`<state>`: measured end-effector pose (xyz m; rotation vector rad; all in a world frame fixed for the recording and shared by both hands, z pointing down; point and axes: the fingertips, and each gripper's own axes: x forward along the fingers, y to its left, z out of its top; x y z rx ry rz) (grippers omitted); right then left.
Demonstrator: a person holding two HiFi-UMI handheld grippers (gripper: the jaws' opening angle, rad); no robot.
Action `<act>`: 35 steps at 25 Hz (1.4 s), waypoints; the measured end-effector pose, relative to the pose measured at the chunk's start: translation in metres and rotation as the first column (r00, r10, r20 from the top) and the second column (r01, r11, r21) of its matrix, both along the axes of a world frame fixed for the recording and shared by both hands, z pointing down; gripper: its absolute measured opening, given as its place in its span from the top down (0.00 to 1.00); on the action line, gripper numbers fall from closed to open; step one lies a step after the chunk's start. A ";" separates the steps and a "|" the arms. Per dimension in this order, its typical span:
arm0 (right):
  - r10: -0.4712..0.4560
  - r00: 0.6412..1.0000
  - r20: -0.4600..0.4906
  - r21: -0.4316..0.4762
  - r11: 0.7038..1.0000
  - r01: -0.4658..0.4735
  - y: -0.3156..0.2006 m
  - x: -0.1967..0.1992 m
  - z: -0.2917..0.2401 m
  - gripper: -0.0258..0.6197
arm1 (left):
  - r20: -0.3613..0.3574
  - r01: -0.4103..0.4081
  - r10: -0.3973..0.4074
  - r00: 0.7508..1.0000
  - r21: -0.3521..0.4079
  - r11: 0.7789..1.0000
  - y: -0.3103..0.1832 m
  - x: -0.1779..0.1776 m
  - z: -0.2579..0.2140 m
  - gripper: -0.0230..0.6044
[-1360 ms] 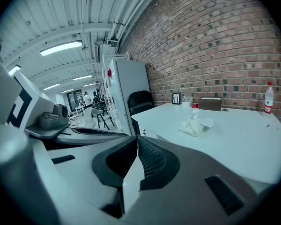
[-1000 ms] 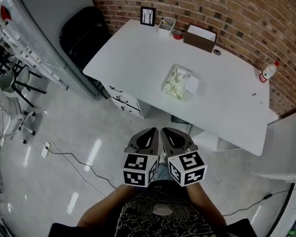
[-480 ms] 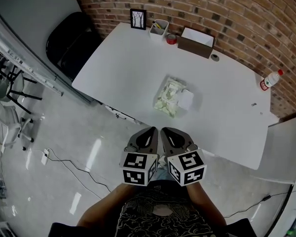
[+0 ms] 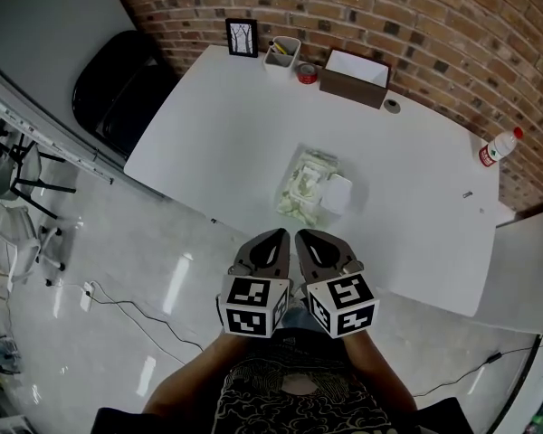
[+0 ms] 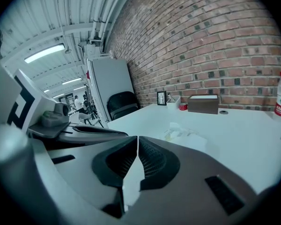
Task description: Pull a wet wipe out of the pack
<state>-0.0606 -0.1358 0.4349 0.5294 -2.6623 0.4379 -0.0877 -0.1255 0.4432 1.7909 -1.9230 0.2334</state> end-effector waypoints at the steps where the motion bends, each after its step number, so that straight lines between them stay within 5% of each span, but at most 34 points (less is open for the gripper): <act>1: 0.005 1.000 -0.002 0.002 1.000 -0.005 -0.002 -0.001 0.000 0.93 | 0.001 -0.008 0.008 1.000 0.000 1.000 -0.002 0.000 0.000 0.95; 16: 0.207 0.977 -0.051 0.013 0.978 -0.207 -0.042 -0.031 0.011 0.93 | -0.032 -0.199 0.199 0.980 -0.004 0.980 -0.045 -0.035 0.012 0.95; 35: 0.543 0.829 -0.133 0.056 0.840 -0.540 -0.092 -0.034 0.029 0.92 | -0.042 -0.495 0.494 0.869 -0.027 0.868 -0.092 -0.049 0.026 0.95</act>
